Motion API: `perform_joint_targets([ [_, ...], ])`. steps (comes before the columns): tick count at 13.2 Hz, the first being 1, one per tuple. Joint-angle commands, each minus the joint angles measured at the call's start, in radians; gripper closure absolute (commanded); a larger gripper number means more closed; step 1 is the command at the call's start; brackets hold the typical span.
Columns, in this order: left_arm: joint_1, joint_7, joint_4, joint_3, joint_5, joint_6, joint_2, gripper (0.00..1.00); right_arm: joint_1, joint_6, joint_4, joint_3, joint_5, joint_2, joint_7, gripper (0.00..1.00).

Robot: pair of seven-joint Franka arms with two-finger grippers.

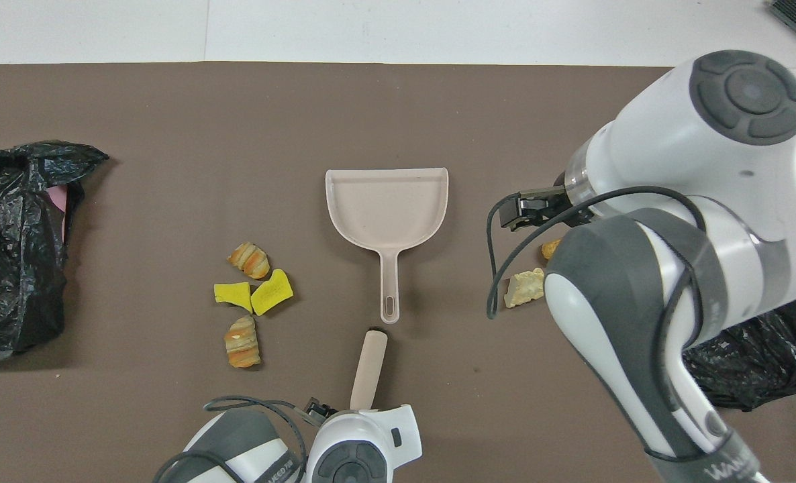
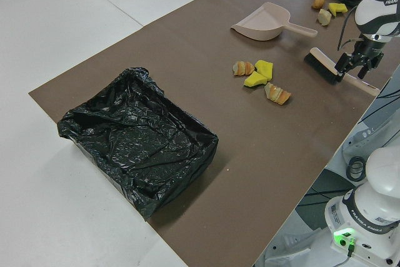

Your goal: Sweep and dump trash in bin

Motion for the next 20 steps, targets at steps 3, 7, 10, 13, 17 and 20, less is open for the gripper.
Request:
perform_joint_targets([
  [3, -0.028, -0.039, -0.034, 0.018, -0.005, 0.015, -0.035, 1.00, 0.040, 0.040, -0.041, 0.000, 0.050, 0.009, 0.023, 0.00],
  [7, -0.014, -0.039, -0.023, 0.023, -0.005, 0.001, -0.029, 1.00, 0.095, 0.091, -0.072, 0.000, 0.052, 0.029, 0.071, 0.00],
  [10, 0.079, -0.031, 0.000, 0.032, -0.005, -0.077, -0.043, 1.00, 0.121, 0.129, -0.103, 0.001, 0.052, 0.036, 0.081, 0.00],
  [13, 0.203, 0.059, 0.037, 0.032, -0.002, -0.169, -0.072, 1.00, 0.164, 0.166, -0.109, 0.001, 0.052, 0.067, 0.132, 0.00],
  [17, 0.351, 0.090, 0.095, 0.032, 0.008, -0.212, -0.090, 1.00, 0.233, 0.269, -0.126, 0.001, 0.052, 0.133, 0.216, 0.00],
  [20, 0.457, 0.086, 0.112, 0.030, 0.055, -0.194, -0.078, 1.00, 0.253, 0.349, -0.190, 0.001, 0.052, 0.136, 0.236, 0.00],
])
